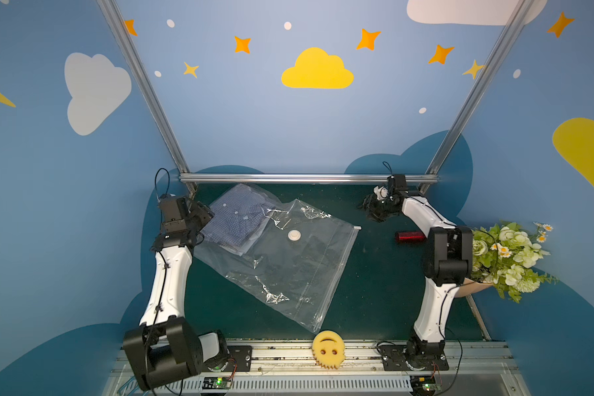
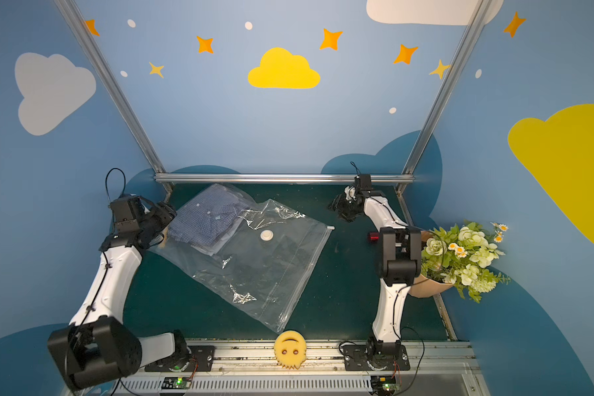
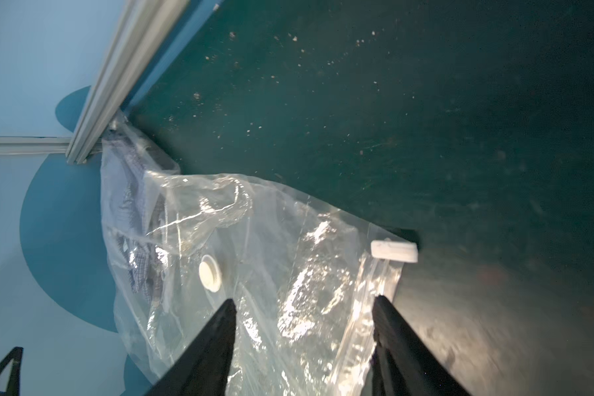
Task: Take the shirt out of the vacuum bag
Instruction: Adjust the vacuum bag at the center of the board, then open the vacuum bag at the center of the board.
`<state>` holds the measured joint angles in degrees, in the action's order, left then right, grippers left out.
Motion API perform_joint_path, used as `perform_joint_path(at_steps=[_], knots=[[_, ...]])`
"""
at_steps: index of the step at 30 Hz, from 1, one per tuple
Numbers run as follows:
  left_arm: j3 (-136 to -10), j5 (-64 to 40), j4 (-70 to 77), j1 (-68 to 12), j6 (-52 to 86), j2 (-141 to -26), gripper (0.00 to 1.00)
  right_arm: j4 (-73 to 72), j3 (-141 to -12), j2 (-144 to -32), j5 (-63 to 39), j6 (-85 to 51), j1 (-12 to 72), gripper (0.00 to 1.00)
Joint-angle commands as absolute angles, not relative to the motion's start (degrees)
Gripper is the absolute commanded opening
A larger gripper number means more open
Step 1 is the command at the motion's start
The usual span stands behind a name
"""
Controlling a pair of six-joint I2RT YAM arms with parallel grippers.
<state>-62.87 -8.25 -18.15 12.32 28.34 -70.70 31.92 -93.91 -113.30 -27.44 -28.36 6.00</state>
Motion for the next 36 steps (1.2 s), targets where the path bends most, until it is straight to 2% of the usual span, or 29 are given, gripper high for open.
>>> perform_joint_path(at_steps=[1, 5, 9, 13, 22, 36], knots=[[-64.35, -8.09, -23.93, 3.53, 22.47, -68.93, 0.75, 32.58, -87.88, -104.8, -25.7, -25.31, 5.34, 0.61], [-66.07, -6.81, -26.33, -13.55, 17.78, -72.46, 0.77, 28.98, -76.88, -95.21, -26.31, -26.88, 3.62, 0.63], [-70.0, -6.29, -29.9, -30.84, 9.63, -82.11, 0.79, 29.71, -69.73, -86.9, -24.77, -26.5, 2.47, 0.67], [-75.84, -5.97, -34.7, -41.87, 5.12, -93.27, 0.8, 30.05, -63.07, -79.82, -23.86, -27.5, -0.22, 0.7], [-85.01, -0.51, -36.88, -55.42, 6.27, -108.22, 0.83, 26.09, -51.85, -72.91, -26.38, -31.27, -6.23, 0.74], [-90.1, 15.75, -42.2, -61.41, 8.48, -118.8, 0.81, 20.17, -46.65, -75.96, -31.1, -30.8, -8.27, 0.76]])
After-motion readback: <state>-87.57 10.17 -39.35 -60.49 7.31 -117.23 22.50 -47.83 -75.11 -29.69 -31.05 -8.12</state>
